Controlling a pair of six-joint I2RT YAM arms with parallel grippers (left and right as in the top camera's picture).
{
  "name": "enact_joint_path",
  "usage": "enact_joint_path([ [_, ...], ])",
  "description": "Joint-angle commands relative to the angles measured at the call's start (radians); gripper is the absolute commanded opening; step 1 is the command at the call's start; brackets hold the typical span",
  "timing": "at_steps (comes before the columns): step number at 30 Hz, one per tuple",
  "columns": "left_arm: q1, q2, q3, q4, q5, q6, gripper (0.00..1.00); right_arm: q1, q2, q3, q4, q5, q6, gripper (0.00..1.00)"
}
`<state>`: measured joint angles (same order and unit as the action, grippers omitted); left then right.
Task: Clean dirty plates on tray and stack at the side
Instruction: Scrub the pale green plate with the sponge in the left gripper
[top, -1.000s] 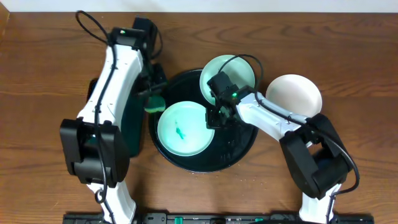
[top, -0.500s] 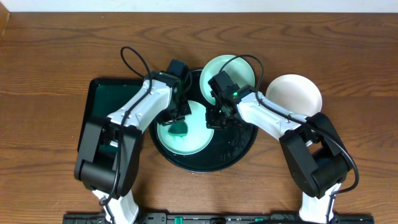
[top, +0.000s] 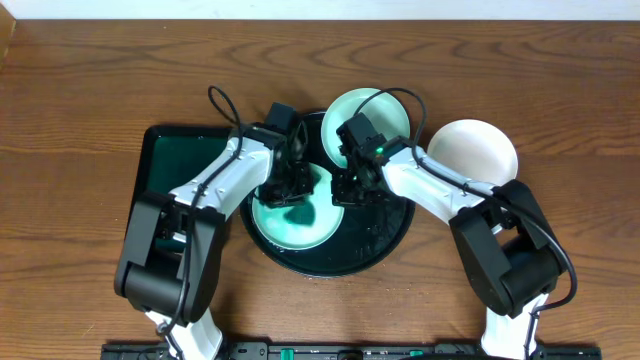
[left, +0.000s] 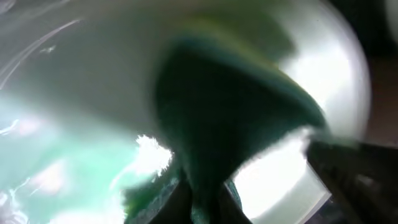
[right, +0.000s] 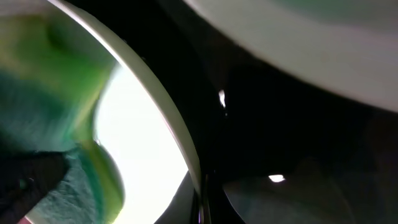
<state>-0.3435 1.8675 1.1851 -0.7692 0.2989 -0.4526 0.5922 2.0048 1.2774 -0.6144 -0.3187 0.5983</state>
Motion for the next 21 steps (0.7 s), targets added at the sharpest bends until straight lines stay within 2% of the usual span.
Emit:
enact_joint_path([
  [1, 0.015, 0.025, -0.034, -0.127, -0.399, -0.248, 0.07, -0.005, 0.028, 0.006, 0.003, 0.022, 0.006, 0.01],
  [3, 0.015, 0.025, -0.034, -0.136, -0.365, -0.255, 0.07, -0.005, 0.028, 0.006, 0.003, 0.022, 0.006, 0.01],
  [5, 0.015, 0.025, -0.034, -0.133, -0.237, -0.211, 0.07, -0.005, 0.028, 0.006, 0.003, 0.022, 0.006, 0.01],
  [6, 0.015, 0.025, -0.034, -0.103, -0.069, -0.095, 0.07, -0.005, 0.028, 0.006, 0.005, 0.022, 0.006, 0.01],
  [7, 0.015, 0.025, -0.034, -0.086, -0.012, -0.047, 0.07, -0.005, 0.028, 0.006, 0.005, 0.022, 0.006, 0.01],
  [9, 0.015, 0.025, -0.035, -0.021, 0.148, 0.121, 0.07, -0.006, 0.028, 0.006, 0.004, 0.022, 0.006, 0.01],
  [12, 0.015, 0.025, -0.035, 0.032, 0.253, 0.220, 0.07, -0.006, 0.028, 0.006, 0.004, 0.022, 0.006, 0.01],
  [18, 0.015, 0.025, -0.035, 0.119, 0.200, 0.233, 0.07, -0.006, 0.028, 0.006, 0.002, 0.022, 0.006, 0.01],
  [20, 0.015, 0.025, -0.034, 0.135, 0.072, 0.167, 0.07, -0.006, 0.028, 0.006, 0.002, 0.022, 0.006, 0.01],
  [21, 0.015, 0.025, -0.034, 0.116, -0.092, 0.057, 0.07, -0.006, 0.028, 0.006, 0.002, 0.022, 0.006, 0.01],
])
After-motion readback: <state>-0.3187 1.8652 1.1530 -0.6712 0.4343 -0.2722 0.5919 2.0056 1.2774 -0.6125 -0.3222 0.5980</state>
